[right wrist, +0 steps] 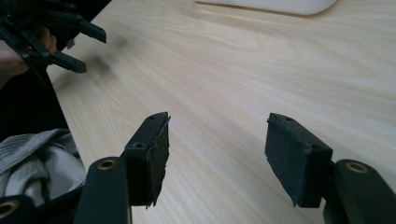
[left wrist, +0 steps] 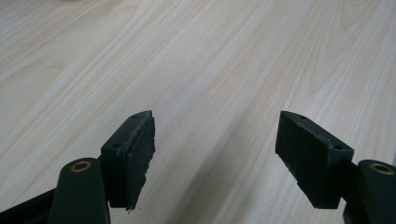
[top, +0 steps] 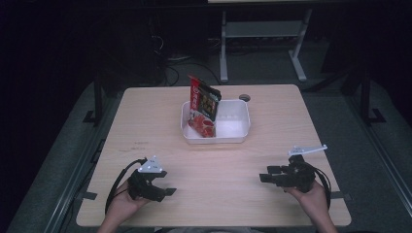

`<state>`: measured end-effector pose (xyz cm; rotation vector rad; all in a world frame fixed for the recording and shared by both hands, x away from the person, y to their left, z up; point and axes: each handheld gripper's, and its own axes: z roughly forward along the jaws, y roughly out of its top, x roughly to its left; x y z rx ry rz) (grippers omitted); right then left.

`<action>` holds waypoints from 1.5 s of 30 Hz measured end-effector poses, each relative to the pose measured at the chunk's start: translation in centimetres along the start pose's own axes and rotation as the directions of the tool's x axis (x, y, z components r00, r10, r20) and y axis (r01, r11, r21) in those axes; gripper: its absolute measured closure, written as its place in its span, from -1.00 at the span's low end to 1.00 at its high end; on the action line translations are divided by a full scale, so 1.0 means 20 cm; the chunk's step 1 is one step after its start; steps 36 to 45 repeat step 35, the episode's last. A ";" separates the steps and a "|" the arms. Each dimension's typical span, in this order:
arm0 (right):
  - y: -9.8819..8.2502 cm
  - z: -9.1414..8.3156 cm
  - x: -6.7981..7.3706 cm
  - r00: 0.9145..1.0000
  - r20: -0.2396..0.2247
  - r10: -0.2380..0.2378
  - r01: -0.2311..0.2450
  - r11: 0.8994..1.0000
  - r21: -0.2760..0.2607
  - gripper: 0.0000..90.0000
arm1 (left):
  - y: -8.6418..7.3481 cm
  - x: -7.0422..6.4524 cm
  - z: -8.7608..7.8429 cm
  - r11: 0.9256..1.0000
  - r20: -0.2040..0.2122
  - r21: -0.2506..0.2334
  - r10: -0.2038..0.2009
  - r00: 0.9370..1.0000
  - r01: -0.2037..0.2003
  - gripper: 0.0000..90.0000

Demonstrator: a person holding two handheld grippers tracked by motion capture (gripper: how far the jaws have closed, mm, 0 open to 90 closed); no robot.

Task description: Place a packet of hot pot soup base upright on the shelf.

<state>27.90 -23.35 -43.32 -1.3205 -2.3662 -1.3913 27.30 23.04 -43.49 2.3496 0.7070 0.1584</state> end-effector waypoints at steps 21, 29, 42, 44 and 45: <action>-0.17 -0.07 0.03 1.000 0.005 0.004 -0.004 1.000 -0.028 -0.17 | 0.01 -0.02 0.02 1.000 0.009 0.002 0.009 1.000 -0.009 -0.37; -0.22 -0.07 0.04 1.000 0.002 0.005 -0.005 1.000 -0.021 -0.19 | 0.01 -0.02 0.02 1.000 0.011 0.008 0.012 1.000 -0.012 -0.37; -0.25 -0.07 0.07 1.000 0.001 -0.007 0.007 1.000 -0.024 -0.20 | 0.01 -0.02 0.02 1.000 0.013 0.008 0.016 1.000 -0.016 -0.37; -0.25 -0.07 0.07 1.000 0.001 -0.007 0.007 1.000 -0.024 -0.20 | 0.01 -0.02 0.02 1.000 0.013 0.008 0.016 1.000 -0.016 -0.37; -0.25 -0.07 0.07 1.000 0.001 -0.007 0.007 1.000 -0.024 -0.20 | 0.01 -0.02 0.02 1.000 0.013 0.008 0.016 1.000 -0.016 -0.37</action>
